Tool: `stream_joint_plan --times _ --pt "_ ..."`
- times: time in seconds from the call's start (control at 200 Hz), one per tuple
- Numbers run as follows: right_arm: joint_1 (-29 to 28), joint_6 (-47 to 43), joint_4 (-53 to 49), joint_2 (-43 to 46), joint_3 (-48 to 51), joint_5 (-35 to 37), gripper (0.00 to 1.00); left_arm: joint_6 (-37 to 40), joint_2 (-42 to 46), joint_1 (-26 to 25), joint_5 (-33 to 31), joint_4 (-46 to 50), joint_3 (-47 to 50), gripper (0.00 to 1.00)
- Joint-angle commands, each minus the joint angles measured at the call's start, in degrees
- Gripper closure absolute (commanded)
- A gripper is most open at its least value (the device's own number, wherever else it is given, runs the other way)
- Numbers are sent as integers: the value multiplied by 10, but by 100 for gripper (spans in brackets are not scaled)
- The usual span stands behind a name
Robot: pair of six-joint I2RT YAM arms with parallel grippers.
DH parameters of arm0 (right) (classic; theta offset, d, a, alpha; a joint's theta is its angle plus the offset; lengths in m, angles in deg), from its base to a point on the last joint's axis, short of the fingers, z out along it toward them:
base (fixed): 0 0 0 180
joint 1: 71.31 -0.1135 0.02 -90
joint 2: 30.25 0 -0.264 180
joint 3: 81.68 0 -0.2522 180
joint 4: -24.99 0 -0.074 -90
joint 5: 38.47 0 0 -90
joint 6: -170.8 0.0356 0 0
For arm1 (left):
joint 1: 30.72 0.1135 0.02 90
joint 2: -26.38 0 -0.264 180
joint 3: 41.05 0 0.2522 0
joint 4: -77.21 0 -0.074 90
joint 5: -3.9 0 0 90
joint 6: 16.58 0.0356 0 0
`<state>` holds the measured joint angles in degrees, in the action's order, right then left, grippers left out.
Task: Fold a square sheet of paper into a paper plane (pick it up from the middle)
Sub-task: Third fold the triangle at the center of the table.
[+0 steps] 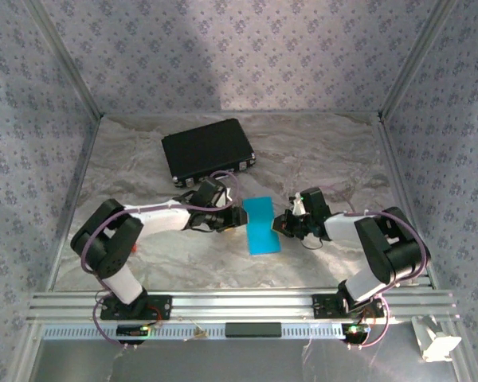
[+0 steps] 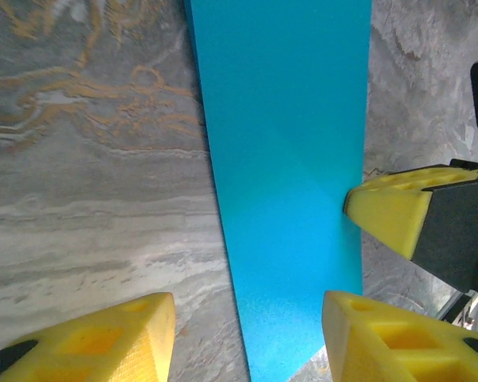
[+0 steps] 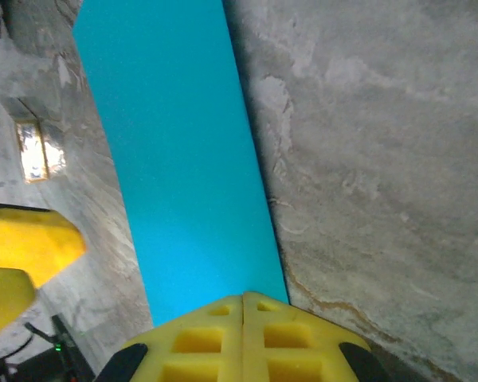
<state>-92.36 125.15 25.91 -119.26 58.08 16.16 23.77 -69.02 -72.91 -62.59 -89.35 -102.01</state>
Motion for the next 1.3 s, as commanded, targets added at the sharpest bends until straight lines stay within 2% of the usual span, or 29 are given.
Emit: stream_joint_plan --times 0.0,0.175,0.625,0.994,1.294 --pt "1 43 9 -34 34 14 100 -13 -19 -8 25 -21 -22 50" --pt "1 69 25 -31 51 27 100 -19 -41 -15 26 -20 -32 52" --pt "1 57 -11 -25 48 44 100 -30 -86 -23 45 -36 -46 58" --pt "0 56 -11 -24 51 49 100 -38 -97 -29 54 -54 -51 62" --pt "0 57 -8 -29 52 51 100 -38 -84 -31 37 -61 -44 65"
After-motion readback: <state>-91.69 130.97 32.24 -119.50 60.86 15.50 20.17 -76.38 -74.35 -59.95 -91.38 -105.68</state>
